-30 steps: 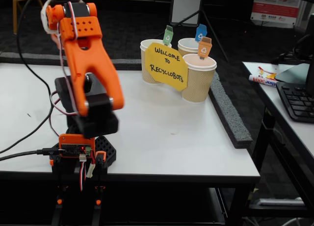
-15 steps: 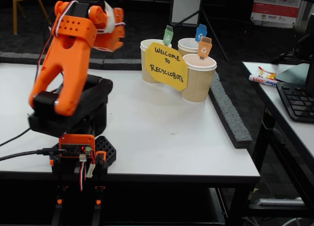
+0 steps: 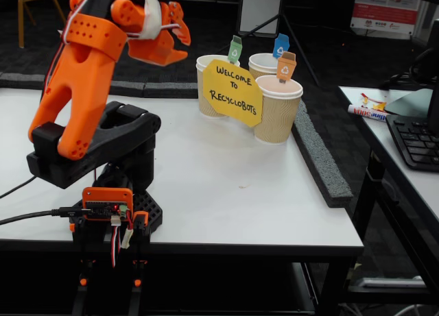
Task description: Sort rubbish by color.
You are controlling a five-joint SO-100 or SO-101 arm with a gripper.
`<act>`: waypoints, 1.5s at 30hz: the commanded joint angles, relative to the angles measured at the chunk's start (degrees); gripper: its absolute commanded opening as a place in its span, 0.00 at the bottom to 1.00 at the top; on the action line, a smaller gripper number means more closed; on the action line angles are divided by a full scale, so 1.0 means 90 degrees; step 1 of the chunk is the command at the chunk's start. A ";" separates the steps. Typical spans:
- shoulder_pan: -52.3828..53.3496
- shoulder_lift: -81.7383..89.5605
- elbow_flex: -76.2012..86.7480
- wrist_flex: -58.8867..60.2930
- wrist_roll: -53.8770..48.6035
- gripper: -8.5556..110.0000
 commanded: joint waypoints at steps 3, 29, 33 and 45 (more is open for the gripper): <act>-0.0010 -0.0146 -0.1094 0.0010 -0.0068 0.07; -0.1826 -0.0146 0.1260 -0.1543 -0.0127 0.07; -0.2412 -0.0146 0.2451 -0.2324 -0.0127 0.07; -0.3115 -0.0146 0.4648 -0.3672 -0.0098 0.08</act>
